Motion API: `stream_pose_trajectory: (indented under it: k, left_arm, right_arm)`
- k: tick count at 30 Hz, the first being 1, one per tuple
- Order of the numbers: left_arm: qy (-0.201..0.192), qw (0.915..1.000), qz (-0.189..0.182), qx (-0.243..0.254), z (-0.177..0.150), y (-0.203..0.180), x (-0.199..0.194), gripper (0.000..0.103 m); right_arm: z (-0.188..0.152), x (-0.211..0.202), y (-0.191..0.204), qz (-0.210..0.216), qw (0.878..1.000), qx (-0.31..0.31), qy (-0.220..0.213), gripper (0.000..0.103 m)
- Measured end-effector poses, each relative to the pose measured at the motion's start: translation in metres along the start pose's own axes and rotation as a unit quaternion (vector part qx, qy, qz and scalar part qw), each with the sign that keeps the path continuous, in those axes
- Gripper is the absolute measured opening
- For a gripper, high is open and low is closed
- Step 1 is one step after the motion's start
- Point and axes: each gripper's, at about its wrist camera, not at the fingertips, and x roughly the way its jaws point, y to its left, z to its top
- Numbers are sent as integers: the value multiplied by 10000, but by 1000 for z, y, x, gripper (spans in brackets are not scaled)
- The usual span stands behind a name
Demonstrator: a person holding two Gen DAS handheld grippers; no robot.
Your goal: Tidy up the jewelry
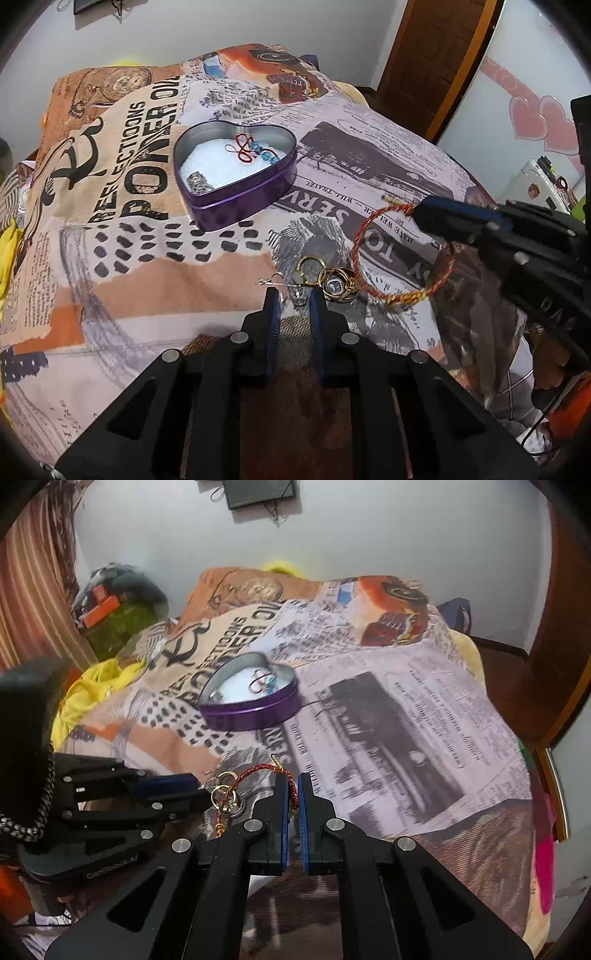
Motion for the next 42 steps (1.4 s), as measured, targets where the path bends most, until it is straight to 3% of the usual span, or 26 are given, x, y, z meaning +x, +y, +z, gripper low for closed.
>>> stream_pose_trajectory:
  k: [4,15,31,42]
  left_arm:
    - [-8,10000,30,39,2,-3,4,9]
    - [-113,9998,110,-92,1,2,-7,8]
    - [-1041,9942,237,-144,26,12,-75,8]
    - [-1470,9887,297,-68,52,18,-95,8]
  right_arm:
    - [3,-5,-8,-76,9999,109,-72,5]
    - [8,-11,-17,-103,9996,190,-169,5]
    - [34,-24,-8,-145,9983,60,-568,4]
    - [62,-18,2,-64,9965,-92,-828,4]
